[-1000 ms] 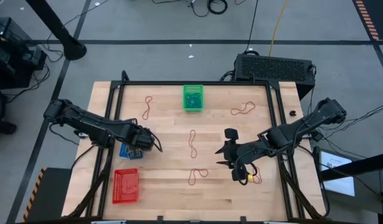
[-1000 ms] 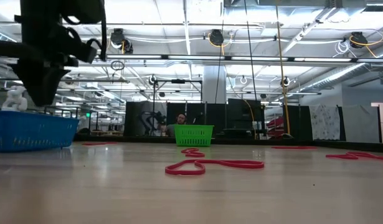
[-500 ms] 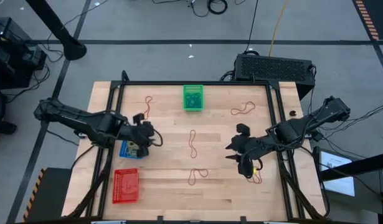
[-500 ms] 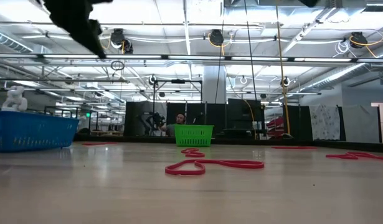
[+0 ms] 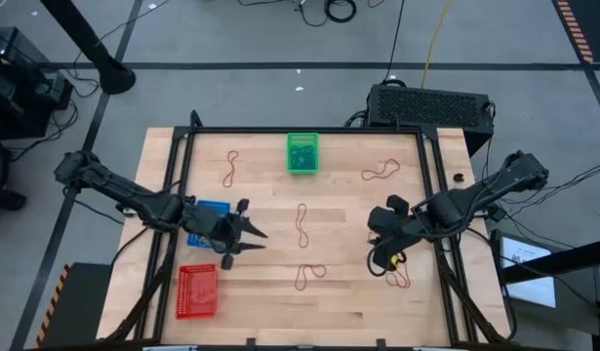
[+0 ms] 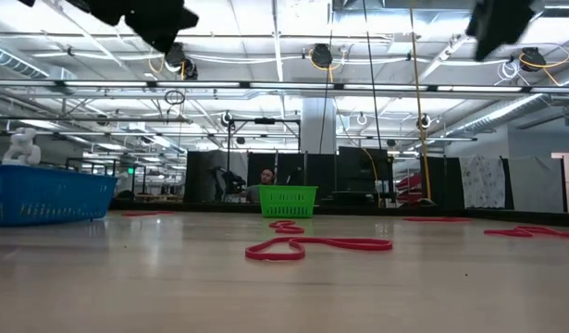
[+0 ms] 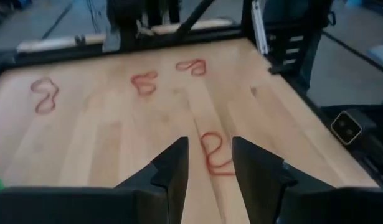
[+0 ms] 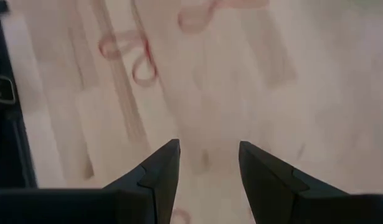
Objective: Sort rubber bands into baskets
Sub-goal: Put the red rubber band into the red bin
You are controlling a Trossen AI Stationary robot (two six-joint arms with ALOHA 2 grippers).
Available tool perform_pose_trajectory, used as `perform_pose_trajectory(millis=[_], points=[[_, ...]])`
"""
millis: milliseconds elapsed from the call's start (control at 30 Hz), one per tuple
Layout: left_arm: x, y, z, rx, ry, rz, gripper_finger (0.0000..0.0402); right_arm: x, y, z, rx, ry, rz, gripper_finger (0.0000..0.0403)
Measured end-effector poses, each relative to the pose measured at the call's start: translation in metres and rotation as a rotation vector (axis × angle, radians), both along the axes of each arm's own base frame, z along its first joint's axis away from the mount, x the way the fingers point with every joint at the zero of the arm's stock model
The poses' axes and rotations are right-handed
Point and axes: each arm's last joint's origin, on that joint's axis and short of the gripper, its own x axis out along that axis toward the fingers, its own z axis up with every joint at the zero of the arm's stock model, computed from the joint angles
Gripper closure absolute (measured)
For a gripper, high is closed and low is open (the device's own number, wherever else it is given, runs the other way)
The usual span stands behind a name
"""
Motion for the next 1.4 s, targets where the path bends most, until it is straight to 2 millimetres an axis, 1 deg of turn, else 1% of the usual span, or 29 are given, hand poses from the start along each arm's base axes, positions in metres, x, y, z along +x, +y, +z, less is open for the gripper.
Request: perform_pose_trajectory(millis=[100, 167, 333, 400, 467, 567, 667, 767, 833, 933, 1100, 1200, 1333, 1400], points=[[0.002, -0.001, 0.006, 0.008, -0.073, -0.012, 0.0270, -0.004, 0.001, -0.021, 0.092, 0.094, -0.054, 0.0245], [0.003, -0.001, 0.010, 0.013, -0.119, -0.018, 0.0270, -0.008, 0.001, -0.036, 0.122, 0.151, -0.088, 0.0245], [0.004, -0.002, 0.013, 0.047, -0.153, -0.050, 0.0270, -0.017, -0.005, -0.069, 0.069, 0.232, -0.167, 0.0245], [0.004, -0.002, 0.015, 0.038, -0.169, -0.034, 0.0270, -0.020, -0.008, -0.077, 0.065, 0.265, -0.174, 0.0245], [0.002, 0.001, 0.017, 0.041, -0.180, 0.008, 0.0270, -0.021, -0.011, -0.080, 0.078, 0.289, -0.167, 0.0245], [-0.005, 0.006, 0.025, 0.049, -0.202, 0.088, 0.0270, -0.020, -0.014, -0.081, 0.077, 0.303, -0.143, 0.0245], [-0.020, 0.013, 0.033, 0.053, -0.207, 0.157, 0.0270, -0.020, -0.017, -0.081, 0.071, 0.321, -0.096, 0.0245], [-0.035, 0.020, 0.041, 0.026, -0.260, 0.193, 0.0270, -0.021, -0.023, -0.079, 0.062, 0.319, -0.080, 0.0245], [-0.045, 0.023, 0.037, 0.006, -0.302, 0.196, 0.0270, -0.020, -0.027, -0.078, 0.055, 0.316, -0.078, 0.0245], [-0.060, 0.029, 0.025, -0.046, -0.364, 0.208, 0.0270, -0.019, -0.035, -0.077, 0.048, 0.313, -0.078, 0.0245], [-0.077, 0.036, 0.011, -0.108, -0.492, 0.234, 0.0270, -0.016, -0.051, -0.080, 0.037, 0.322, -0.095, 0.0245], [-0.082, 0.036, 0.007, -0.122, -0.523, 0.194, 0.0270, -0.019, -0.060, -0.093, 0.036, 0.363, -0.123, 0.0245], [-0.082, 0.034, 0.002, -0.122, -0.511, 0.099, 0.0270, -0.025, -0.071, -0.113, 0.057, 0.394, -0.148, 0.0245], [-0.082, 0.033, 0.001, -0.106, -0.503, 0.085, 0.0270, -0.026, -0.075, -0.122, 0.061, 0.391, -0.152, 0.0245]])
